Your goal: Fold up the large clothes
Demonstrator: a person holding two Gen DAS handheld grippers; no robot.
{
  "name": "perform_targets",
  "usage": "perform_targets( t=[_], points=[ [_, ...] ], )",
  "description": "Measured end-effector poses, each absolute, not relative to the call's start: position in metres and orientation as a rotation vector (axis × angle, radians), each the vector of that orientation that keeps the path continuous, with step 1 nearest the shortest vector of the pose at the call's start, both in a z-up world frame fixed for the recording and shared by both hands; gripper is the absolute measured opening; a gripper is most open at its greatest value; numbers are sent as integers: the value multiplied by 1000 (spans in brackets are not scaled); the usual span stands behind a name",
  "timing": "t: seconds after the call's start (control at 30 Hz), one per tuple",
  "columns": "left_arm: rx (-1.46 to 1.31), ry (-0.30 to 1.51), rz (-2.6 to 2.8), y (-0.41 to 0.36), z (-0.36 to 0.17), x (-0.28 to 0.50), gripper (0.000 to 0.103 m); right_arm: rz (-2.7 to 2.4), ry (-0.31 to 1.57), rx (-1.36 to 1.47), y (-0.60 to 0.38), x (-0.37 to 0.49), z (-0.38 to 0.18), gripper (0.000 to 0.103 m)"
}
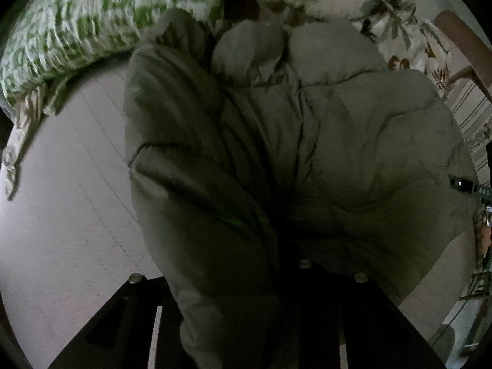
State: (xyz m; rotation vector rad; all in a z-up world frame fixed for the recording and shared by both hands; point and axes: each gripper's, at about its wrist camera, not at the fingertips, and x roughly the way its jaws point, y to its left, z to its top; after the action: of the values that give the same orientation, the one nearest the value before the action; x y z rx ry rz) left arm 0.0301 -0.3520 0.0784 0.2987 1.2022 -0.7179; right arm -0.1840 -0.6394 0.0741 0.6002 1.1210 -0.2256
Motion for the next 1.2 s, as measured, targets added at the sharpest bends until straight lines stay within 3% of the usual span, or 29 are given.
perform_targets(
  t=[0.4,0.77,0.97,1.2],
  points=[
    [303,1135,-748,-349,135,4,25,-201,1037,567,-634,-236,129,28],
    [310,1112,-770,-310,148,-50,25,-156,1004,542,-619,-270,154,28],
    [319,1140,-752,-297,121,-71,26,-142,1018,537,-603,-290,141,28],
    [300,1194,-691,-279,59,-82,28,-197,1076,590,-606,-306,81,28]
  ],
)
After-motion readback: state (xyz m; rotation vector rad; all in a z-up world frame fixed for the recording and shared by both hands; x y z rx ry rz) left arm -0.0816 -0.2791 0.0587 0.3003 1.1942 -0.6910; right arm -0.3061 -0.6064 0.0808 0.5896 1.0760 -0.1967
